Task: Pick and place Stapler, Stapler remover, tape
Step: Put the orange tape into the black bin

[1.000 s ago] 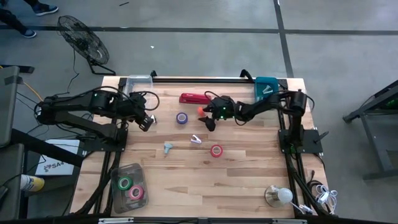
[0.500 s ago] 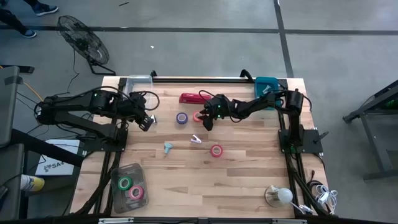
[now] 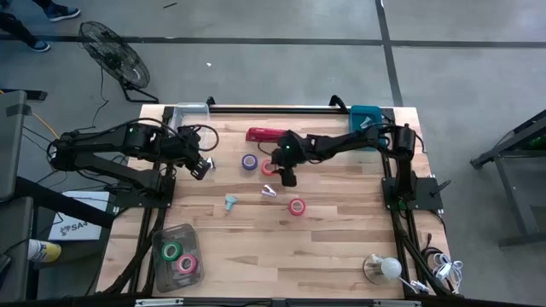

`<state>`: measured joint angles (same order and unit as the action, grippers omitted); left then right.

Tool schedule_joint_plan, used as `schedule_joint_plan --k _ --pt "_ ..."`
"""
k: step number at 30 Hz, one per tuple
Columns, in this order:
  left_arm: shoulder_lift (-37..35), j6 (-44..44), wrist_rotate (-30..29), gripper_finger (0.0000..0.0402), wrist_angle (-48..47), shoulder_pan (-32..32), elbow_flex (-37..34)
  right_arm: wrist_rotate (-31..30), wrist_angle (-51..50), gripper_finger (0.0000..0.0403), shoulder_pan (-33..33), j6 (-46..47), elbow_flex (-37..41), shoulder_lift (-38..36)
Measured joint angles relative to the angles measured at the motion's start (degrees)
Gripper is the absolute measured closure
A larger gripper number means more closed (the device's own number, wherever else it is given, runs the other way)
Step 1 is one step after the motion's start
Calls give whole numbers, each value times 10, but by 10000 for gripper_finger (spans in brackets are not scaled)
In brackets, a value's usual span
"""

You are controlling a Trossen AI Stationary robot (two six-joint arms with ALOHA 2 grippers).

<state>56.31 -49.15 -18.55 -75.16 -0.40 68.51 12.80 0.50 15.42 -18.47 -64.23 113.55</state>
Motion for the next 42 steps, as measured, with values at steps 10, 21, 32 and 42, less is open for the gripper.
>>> schedule_joint_plan --k 10,21,32,42 --pt "0 9 0 367 0 0 0 -37 -191 163 -21 -199 -83 2" --pt "0 11 -1 367 0 0 0 -48 -184 187 -24 -241 -84 7" --pt "0 11 -1 367 0 0 0 -80 -176 216 -31 -206 -86 29" --pt "0 11 -2 367 1 0 0 -110 -184 340 -33 -118 -84 29"
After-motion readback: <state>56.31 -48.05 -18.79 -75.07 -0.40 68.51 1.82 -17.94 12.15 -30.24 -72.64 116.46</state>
